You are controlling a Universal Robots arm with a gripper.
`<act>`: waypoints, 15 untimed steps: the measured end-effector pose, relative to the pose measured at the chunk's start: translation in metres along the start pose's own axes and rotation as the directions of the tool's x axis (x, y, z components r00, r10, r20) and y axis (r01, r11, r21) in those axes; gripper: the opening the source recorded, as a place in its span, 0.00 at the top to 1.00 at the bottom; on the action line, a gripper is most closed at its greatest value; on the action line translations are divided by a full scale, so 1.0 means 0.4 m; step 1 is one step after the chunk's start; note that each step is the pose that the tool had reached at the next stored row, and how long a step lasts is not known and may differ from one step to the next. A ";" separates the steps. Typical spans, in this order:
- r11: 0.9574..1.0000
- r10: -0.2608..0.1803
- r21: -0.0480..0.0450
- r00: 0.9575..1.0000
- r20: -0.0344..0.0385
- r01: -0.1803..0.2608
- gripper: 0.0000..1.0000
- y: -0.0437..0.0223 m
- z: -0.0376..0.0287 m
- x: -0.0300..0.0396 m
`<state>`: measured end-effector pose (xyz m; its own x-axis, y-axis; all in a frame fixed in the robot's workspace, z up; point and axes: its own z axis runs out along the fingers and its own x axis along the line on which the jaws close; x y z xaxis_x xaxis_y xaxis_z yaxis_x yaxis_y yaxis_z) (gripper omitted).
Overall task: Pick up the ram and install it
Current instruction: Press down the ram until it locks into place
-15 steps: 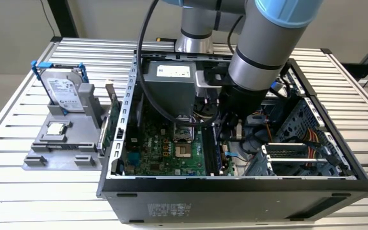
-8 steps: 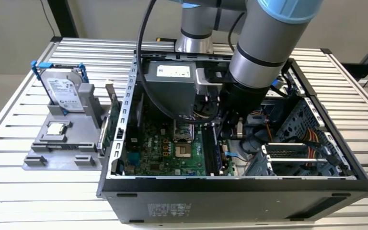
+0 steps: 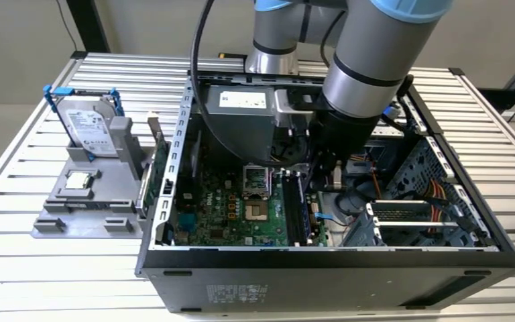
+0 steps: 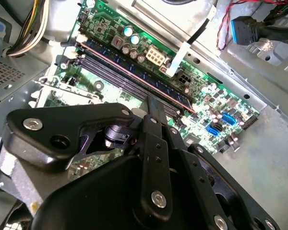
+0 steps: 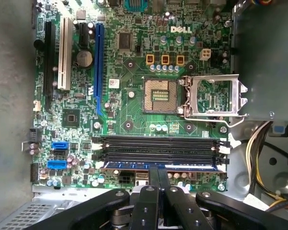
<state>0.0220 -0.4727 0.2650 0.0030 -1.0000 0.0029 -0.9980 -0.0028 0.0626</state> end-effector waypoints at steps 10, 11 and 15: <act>1.000 0.000 0.000 1.000 0.000 0.000 1.00 0.002 -0.032 0.000; 1.000 0.000 0.000 1.000 0.000 0.000 1.00 0.002 -0.036 0.000; 1.000 0.000 0.000 1.000 0.000 0.000 1.00 0.003 -0.049 0.000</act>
<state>0.0220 -0.4727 0.2847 0.0030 -1.0000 0.0033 -0.9980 -0.0028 0.0626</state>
